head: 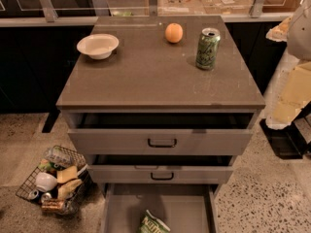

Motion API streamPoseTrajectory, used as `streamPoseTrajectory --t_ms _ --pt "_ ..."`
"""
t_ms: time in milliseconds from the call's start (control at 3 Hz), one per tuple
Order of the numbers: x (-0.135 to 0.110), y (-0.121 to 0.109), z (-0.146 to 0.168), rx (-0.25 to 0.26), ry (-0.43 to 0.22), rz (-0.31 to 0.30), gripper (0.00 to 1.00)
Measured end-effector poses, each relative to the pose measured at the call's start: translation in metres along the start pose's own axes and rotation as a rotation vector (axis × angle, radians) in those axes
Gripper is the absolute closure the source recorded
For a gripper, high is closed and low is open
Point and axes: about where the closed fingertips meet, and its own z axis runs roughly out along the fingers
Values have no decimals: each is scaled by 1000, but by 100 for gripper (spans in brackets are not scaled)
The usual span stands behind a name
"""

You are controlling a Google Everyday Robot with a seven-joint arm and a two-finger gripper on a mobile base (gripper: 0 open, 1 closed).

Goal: Pick green rice chip bag from bottom drawer and place on counter

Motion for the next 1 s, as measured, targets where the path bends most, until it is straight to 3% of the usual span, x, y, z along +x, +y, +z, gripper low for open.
streamPoseTrajectory --t_ms 333,667,1000 --pt "0 0 0 0 0 0 0" --pt "-1 -1 12 35 34 56 0" --pt "11 14 42 82 50 119 0"
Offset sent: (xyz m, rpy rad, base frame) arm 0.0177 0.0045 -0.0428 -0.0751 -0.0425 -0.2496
